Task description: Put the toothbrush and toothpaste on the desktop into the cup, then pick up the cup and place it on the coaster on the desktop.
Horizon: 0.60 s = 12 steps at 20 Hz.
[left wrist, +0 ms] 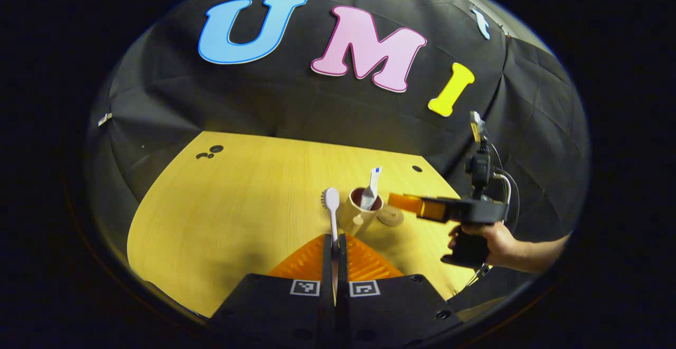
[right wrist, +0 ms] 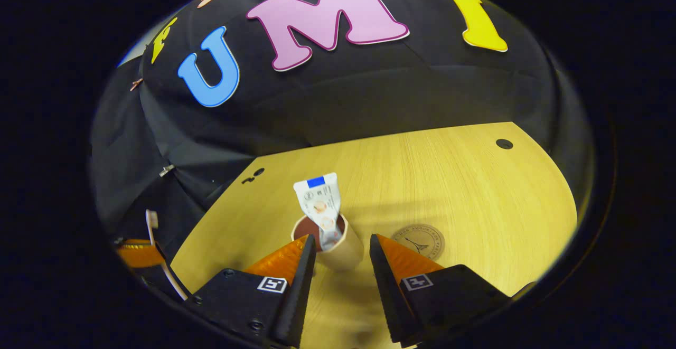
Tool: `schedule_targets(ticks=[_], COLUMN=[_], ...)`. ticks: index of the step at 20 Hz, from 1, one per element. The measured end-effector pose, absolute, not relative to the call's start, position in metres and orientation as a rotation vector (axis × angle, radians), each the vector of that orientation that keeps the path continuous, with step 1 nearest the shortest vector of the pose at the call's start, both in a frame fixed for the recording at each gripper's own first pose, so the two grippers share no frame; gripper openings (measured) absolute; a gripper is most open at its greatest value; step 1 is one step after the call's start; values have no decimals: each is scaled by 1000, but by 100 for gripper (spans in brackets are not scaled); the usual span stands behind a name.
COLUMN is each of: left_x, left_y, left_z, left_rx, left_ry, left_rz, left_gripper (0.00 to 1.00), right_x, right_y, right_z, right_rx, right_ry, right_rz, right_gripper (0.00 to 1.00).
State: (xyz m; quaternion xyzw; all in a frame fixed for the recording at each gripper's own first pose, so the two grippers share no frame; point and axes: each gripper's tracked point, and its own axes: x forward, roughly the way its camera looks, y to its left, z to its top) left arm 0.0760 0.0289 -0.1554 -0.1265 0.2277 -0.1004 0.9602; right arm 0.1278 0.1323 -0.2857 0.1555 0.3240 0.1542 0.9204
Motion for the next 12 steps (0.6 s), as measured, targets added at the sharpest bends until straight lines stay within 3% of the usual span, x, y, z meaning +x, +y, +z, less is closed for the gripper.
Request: schedule_targets(ticks=[1,7,8,9,12], left_x=[86,149,159,169,200], left_y=[25,1,-3,-6,-12], left_z=[-151,-123,-117,-113,-104], left_rx=[-260,-271,-268,-264,-250], left_ry=[447,353,334,311,243], left_rz=[-208,-225,-228,-229,-216], left_gripper=[6,6,1,6,6], right_x=[119,67,62,57,42], right_y=[126,82,77,71,49], right_z=[-289,-326,-328,-329,-328], right_rx=[314,287,298,310,318], right_ry=[684,828,839,846,865], right_rz=[316,257,250,243,221], right_gripper=[64,64,64,64,64])
